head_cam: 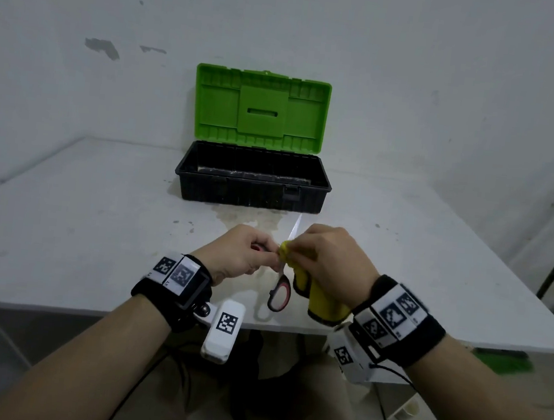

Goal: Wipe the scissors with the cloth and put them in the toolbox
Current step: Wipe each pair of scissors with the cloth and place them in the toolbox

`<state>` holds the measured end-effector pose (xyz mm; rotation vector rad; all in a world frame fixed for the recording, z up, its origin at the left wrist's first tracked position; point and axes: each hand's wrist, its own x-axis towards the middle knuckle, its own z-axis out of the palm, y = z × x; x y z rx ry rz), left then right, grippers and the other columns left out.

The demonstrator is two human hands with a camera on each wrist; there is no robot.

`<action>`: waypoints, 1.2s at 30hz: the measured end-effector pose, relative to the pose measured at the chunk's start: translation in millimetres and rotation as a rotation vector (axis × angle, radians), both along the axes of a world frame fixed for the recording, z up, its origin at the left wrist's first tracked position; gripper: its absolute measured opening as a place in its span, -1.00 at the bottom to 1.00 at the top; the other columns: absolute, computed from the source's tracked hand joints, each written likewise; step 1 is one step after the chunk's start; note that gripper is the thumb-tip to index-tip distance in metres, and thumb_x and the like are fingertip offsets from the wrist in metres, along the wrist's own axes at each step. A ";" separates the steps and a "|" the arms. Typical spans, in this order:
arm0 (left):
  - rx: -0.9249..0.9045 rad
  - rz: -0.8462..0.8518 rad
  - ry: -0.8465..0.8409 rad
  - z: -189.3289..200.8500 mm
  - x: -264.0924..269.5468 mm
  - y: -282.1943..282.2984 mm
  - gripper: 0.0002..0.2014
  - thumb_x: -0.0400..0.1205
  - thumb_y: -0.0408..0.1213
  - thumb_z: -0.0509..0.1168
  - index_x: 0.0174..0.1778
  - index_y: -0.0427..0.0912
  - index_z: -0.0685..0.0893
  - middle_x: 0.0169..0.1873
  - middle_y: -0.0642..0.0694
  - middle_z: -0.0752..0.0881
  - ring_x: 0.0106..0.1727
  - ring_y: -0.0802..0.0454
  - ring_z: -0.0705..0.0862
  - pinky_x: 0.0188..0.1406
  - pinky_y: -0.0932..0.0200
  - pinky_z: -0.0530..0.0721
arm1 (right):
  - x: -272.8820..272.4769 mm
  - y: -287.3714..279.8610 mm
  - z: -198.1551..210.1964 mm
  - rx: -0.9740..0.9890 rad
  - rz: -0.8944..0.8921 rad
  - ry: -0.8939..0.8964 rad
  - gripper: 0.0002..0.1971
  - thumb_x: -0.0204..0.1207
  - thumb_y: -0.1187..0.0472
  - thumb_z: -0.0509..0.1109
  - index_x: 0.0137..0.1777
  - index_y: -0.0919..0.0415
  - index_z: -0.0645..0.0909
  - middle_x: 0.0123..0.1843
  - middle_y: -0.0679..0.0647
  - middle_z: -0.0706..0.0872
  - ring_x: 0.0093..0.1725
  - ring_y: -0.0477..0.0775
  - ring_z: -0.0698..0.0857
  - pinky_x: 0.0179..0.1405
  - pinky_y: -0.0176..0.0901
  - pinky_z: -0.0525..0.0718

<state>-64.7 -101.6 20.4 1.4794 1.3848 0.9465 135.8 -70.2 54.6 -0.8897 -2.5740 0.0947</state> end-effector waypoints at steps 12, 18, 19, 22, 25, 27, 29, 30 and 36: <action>-0.052 0.116 -0.110 -12.6 4.6 -3.1 -0.92 0.66 -0.35 0.41 -0.07 -0.27 0.79 -0.31 -0.06 0.82 -0.49 0.11 0.40 -0.49 0.31 0.44 | 2.1 36.9 25.6 -0.001 -0.290 0.122 -0.83 0.59 0.08 0.36 -0.03 0.02 0.80 -0.10 0.04 0.74 -0.08 0.08 0.66 -0.11 -0.11 0.59; -0.056 0.214 -0.196 -15.1 11.1 2.8 -0.77 0.76 -0.26 0.26 -0.07 -0.31 0.75 -0.25 -0.12 0.80 -0.53 0.11 0.40 -0.52 0.33 0.44 | 1.0 1.4 15.4 0.005 -0.137 0.046 -0.84 0.57 0.02 0.39 -0.02 0.00 0.80 -0.09 0.01 0.72 -0.11 0.05 0.66 -0.07 -0.03 0.66; -0.056 0.210 -0.201 -14.8 13.1 2.9 -0.74 0.77 -0.25 0.25 -0.06 -0.33 0.76 -0.28 -0.10 0.79 -0.52 0.11 0.40 -0.52 0.33 0.44 | -1.1 -1.6 11.2 -0.005 -0.120 0.009 -0.81 0.58 0.00 0.37 -0.01 0.00 0.79 -0.09 0.00 0.71 -0.12 0.05 0.67 -0.08 -0.02 0.67; -0.028 0.194 -0.200 -11.7 18.4 0.8 -0.69 0.79 -0.25 0.19 -0.12 -0.37 0.72 -0.44 -0.03 0.70 -0.53 0.11 0.39 -0.54 0.33 0.42 | -9.2 -6.0 2.4 -0.041 -0.091 -0.099 -0.75 0.62 -0.05 0.29 0.07 -0.02 0.77 -0.07 -0.01 0.65 -0.15 0.03 0.67 -0.15 -0.06 0.68; 0.018 0.209 -0.171 -11.0 19.4 0.7 -0.69 0.79 -0.26 0.18 -0.17 -0.29 0.71 -0.41 -0.08 0.68 -0.55 0.11 0.38 -0.53 0.31 0.41 | -13.5 -3.9 1.5 -0.048 -0.093 -0.161 -0.72 0.65 -0.03 0.23 0.11 -0.01 0.76 -0.05 -0.01 0.61 -0.15 0.03 0.65 -0.16 -0.10 0.66; 0.024 0.248 -0.171 -12.8 15.8 1.5 -0.73 0.79 -0.24 0.19 -0.08 -0.27 0.73 -0.31 -0.13 0.71 -0.53 0.10 0.39 -0.49 0.28 0.43 | -9.6 2.1 6.2 -0.055 -0.128 -0.185 -0.74 0.65 0.01 0.24 0.08 0.02 0.76 -0.03 0.01 0.61 -0.12 0.07 0.66 -0.13 -0.07 0.67; 0.033 0.271 -0.160 -13.5 11.5 2.0 -0.74 0.79 -0.23 0.19 -0.03 -0.26 0.73 -0.28 -0.14 0.73 -0.51 0.09 0.40 -0.44 0.25 0.45 | -3.1 7.0 12.8 -0.057 -0.163 -0.189 -0.77 0.64 0.04 0.27 0.04 0.03 0.76 -0.01 0.02 0.62 -0.08 0.10 0.68 -0.09 -0.04 0.68; 0.039 0.270 -0.151 -13.0 10.6 1.9 -0.74 0.80 -0.22 0.18 -0.01 -0.26 0.73 -0.27 -0.13 0.73 -0.50 0.09 0.40 -0.42 0.24 0.45 | -1.2 7.7 16.0 -0.049 -0.162 -0.171 -0.78 0.63 0.04 0.28 0.03 0.03 0.77 -0.02 0.02 0.63 -0.09 0.09 0.68 -0.08 -0.02 0.69; 0.076 0.157 -0.182 -9.3 22.1 0.7 -0.63 0.82 -0.27 0.09 -0.19 -0.37 0.65 -0.47 -0.03 0.59 -0.48 0.07 0.39 -0.53 0.29 0.36 | -17.4 -9.1 17.0 -0.027 -0.040 -0.165 -0.76 0.65 0.00 0.25 0.02 -0.03 0.76 -0.08 -0.03 0.58 -0.16 0.03 0.65 -0.19 -0.11 0.66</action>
